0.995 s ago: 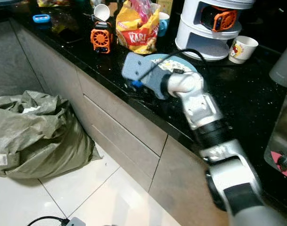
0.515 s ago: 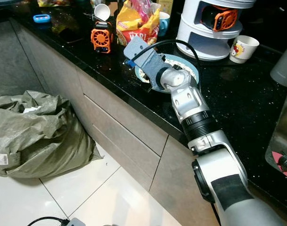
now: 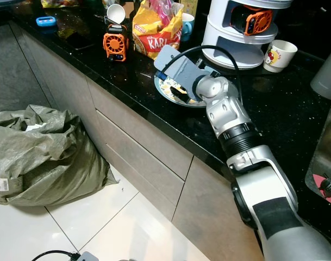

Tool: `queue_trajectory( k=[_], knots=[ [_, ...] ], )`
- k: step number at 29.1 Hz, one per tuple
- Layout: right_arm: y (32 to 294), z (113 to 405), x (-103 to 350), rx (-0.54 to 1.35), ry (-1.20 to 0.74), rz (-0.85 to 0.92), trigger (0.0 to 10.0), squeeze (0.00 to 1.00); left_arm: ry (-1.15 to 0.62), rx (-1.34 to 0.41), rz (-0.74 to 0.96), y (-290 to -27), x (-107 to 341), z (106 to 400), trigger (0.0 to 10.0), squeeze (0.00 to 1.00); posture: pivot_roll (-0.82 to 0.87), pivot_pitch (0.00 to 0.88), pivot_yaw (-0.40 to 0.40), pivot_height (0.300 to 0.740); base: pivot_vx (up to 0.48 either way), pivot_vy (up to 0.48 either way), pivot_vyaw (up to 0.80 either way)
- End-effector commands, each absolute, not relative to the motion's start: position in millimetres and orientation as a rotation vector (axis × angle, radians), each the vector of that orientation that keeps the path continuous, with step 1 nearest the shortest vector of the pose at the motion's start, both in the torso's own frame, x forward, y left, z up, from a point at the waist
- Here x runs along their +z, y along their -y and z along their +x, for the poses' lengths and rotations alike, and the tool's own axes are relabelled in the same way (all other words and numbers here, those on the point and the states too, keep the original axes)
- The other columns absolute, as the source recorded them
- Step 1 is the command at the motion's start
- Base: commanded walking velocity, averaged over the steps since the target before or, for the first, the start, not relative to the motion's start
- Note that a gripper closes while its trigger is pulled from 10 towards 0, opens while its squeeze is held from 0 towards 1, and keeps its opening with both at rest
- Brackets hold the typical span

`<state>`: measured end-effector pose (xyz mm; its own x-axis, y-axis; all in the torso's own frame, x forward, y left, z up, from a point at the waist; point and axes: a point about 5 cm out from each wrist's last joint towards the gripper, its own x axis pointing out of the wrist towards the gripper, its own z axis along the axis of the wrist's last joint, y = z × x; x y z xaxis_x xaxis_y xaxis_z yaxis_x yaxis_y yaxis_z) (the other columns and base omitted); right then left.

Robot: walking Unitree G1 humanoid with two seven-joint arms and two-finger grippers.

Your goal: Kitchen organization

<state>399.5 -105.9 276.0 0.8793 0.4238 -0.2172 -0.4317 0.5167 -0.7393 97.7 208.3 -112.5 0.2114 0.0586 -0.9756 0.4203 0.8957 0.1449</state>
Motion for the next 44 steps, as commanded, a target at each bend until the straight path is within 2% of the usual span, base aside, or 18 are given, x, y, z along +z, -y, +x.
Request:
queue_trajectory(
  k=[1, 11, 36, 44],
  knots=[
    [105, 398, 272, 0.551, -0.02, -0.885, 10.0, 0.0, -1.36, -0.27, 0.427, -206, -114, 91, 10.0, 0.0, 0.05, 0.106, -0.071, 0.74, 0.0, 0.0, 0.0],
    [96, 391, 265, 0.644, -0.036, -0.847, 10.0, 0.0, -1.364, -0.269, 0.434, -210, -114, 90, 10.0, 0.0, 0.05, 0.102, -0.069, 0.74, 0.0, 0.0, 0.0],
    [104, 394, 265, 0.587, -0.07, -0.896, 10.0, 0.0, -1.354, -0.273, 0.43, -208, -113, 95, 10.0, 0.0, 0.06, 0.095, -0.074, 0.74, 0.0, 0.0, 0.0],
    [95, 391, 277, 0.653, -0.025, -0.777, 10.0, 0.0, -1.355, -0.27, 0.427, -207, -113, 95, 10.0, 0.0, 0.06, 0.099, -0.073, 0.74, 0.0, 0.0, 0.0]
  ],
)
